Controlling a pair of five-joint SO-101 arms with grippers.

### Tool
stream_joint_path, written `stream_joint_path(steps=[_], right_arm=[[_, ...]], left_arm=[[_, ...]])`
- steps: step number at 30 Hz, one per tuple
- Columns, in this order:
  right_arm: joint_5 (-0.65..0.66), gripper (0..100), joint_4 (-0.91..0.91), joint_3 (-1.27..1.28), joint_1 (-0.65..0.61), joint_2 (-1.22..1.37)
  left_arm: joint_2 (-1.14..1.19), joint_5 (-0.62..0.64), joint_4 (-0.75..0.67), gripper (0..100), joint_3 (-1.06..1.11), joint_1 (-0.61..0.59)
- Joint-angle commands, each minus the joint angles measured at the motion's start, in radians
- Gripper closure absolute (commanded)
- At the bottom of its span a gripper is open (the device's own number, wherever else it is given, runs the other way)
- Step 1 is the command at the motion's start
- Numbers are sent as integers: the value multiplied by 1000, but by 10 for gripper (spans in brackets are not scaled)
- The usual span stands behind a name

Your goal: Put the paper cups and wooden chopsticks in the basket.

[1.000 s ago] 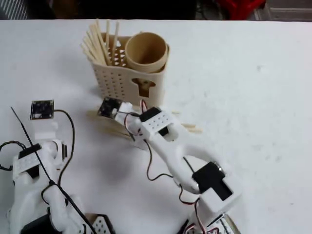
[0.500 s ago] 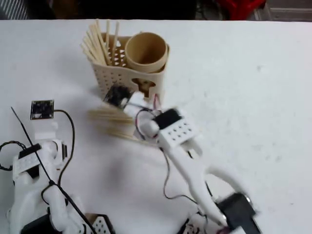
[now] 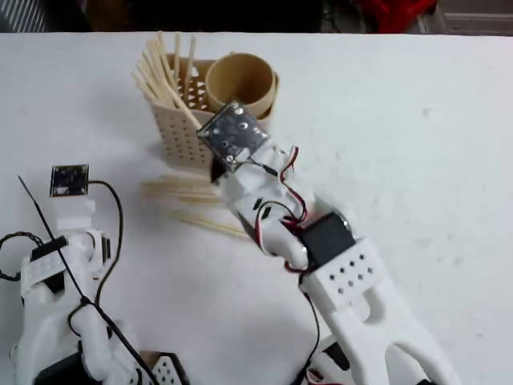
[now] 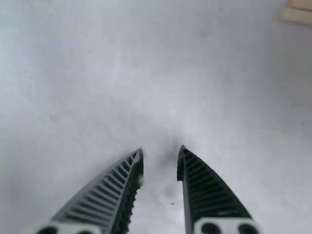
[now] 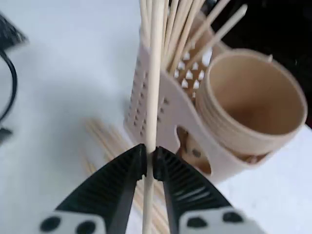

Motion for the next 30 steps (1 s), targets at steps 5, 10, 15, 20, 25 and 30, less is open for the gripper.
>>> stream_joint_path(steps=[5,10,15,20,25,30], right_arm=[[-52,981,-426,-167,-58,61],[-46,981,-759,-287,-56,294],[-51,981,-865,-436,-35,499],[-52,980,-878,-520,-10,608],[-52,869,-871,-519,-7,619],[-51,839,-831,-523,-7,619]], left_arm=[[-7,12,-18,871,-2,-7],[-7,12,-18,871,-2,-7],[-7,14,-18,871,-2,-7],[-7,14,-18,871,-2,-7],[-7,14,-18,871,-2,-7],[-7,14,-18,871,-2,-7]])
